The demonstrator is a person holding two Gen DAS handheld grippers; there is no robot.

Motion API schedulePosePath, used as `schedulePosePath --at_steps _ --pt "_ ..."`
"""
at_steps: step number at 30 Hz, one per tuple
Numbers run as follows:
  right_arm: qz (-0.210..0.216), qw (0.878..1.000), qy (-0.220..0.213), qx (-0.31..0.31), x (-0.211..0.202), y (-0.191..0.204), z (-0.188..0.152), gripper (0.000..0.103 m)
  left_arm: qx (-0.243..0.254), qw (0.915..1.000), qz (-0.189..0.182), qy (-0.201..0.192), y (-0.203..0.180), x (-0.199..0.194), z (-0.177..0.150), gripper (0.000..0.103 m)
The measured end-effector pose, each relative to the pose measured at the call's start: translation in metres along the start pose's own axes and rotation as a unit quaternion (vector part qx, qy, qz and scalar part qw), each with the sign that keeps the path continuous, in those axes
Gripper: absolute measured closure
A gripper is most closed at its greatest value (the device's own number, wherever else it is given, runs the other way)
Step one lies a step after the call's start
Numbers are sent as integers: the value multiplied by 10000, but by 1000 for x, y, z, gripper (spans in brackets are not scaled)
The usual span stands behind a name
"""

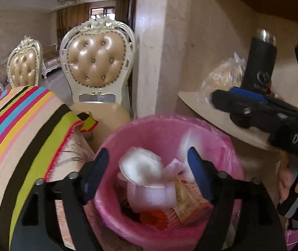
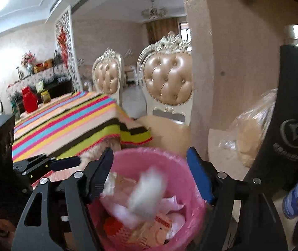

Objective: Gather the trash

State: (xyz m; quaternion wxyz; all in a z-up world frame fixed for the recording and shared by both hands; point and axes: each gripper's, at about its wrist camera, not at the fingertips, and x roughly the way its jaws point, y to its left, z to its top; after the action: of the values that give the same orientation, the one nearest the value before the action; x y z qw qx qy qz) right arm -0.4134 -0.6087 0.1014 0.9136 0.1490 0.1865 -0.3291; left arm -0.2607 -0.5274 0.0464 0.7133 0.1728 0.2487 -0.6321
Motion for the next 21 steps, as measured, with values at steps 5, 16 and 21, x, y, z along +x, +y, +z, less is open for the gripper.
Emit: schedulePosePath --at_steps 5,16,21 --pt "-228 9996 -117 -94 -19 14 3 33 53 9993 337 -167 23 -25 -2 5" --pt "-938 9945 -466 101 -70 57 -1 18 172 9955 519 -770 53 -115 -23 5" --pt "-1263 9913 -299 206 -80 75 -17 18 425 9937 590 -853 51 -138 -44 5"
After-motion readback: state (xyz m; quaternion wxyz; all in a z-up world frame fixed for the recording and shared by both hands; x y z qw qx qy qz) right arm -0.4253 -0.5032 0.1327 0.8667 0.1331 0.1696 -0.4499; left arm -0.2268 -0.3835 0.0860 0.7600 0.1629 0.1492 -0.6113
